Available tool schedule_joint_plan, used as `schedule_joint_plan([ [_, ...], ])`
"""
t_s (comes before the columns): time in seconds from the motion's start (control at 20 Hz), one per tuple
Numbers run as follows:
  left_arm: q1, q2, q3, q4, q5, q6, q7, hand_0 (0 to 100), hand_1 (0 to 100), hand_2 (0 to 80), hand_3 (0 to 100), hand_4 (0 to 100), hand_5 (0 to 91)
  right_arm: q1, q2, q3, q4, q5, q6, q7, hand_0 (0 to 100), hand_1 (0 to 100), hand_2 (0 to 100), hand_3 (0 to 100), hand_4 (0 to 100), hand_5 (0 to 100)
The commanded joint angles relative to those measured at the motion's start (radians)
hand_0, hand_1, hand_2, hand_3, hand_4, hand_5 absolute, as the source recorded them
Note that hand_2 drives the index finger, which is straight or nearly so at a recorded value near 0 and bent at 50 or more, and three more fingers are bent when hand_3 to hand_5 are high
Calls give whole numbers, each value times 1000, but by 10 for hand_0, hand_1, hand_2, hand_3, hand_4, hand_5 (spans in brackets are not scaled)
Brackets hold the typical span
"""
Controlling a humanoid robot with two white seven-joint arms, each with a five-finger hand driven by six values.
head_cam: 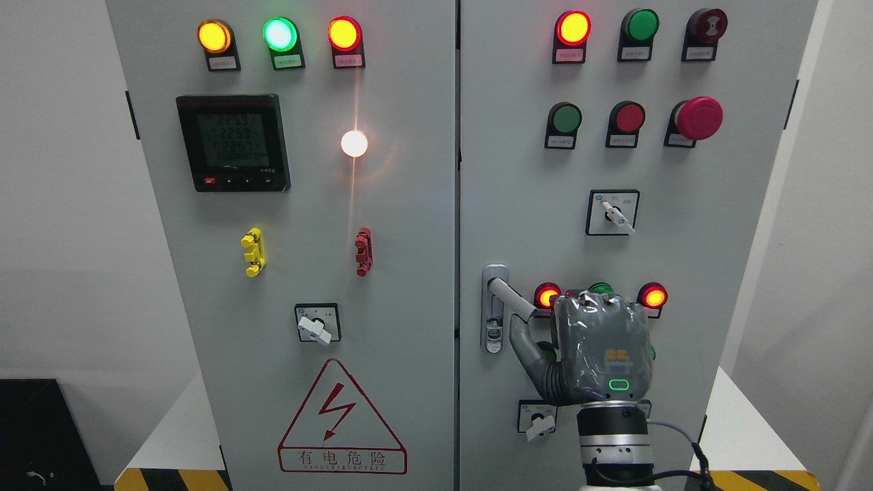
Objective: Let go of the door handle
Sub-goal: 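Rotate the door handle lever with the right hand to horizontal, then hold the turned handle horizontal with the right hand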
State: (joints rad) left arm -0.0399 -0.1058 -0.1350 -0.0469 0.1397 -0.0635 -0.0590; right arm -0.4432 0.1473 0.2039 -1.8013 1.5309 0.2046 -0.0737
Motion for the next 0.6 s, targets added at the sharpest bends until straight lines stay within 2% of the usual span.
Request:
schedule_joint_plan([
  [0.0,0,0,0,1,1,1,-1,120,556,0,0,0,0,0,0,-1,-6,0,-2,-1,468,384,1000,1000,1000,1000],
  [0.55,0,0,0,-1,0,1,-1,120,556,0,0,0,0,0,0,-3,-12,0,-2,0,469,384,1000,1000,1000,1000],
])
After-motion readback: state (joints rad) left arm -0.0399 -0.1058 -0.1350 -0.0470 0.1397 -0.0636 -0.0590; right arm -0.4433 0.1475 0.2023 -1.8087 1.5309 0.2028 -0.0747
